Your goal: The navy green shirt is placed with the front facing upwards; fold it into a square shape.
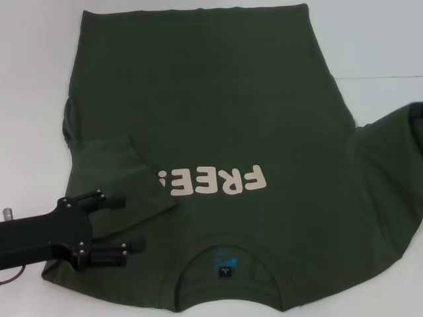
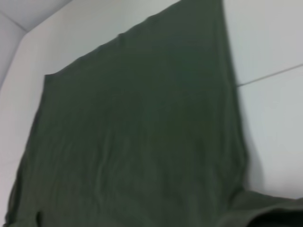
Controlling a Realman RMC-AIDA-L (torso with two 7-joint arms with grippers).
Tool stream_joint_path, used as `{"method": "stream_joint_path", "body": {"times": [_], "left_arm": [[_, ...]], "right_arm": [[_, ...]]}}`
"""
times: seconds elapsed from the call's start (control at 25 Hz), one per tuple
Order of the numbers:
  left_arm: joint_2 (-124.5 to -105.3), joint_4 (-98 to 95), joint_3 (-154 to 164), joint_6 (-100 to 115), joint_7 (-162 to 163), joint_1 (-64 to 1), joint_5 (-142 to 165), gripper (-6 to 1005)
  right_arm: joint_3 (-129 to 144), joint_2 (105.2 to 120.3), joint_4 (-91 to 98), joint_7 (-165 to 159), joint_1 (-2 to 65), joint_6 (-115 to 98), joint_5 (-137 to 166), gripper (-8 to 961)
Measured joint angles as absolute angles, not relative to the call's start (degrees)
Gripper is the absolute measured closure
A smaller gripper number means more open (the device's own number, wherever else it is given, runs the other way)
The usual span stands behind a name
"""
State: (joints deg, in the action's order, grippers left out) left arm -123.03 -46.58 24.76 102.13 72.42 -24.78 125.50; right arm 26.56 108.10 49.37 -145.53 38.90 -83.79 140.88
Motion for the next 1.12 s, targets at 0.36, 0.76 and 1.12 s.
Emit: {"method": "stream_joint_path", "body": {"times": [0.36, 0.76, 1.12], "left_arm": [[-123.06, -46.6, 24.7, 102.1, 72.4, -24.8, 125.5, 50], [-123.06, -46.6, 24.9, 101.9, 72.4, -24.8, 125.5, 50], [-123.01, -46.6, 25.0, 101.7, 73.1, -25.3, 125.5, 51]], "right_arm": [[29.0, 109.97, 46.6, -145.1, 43.9, -83.1, 140.6, 919], [34.8, 112.05, 41.7, -145.1, 48.1, -78.6, 140.5, 918], [37.8, 113.0, 39.6, -145.0, 49.4, -76.5, 140.3, 919]]}}
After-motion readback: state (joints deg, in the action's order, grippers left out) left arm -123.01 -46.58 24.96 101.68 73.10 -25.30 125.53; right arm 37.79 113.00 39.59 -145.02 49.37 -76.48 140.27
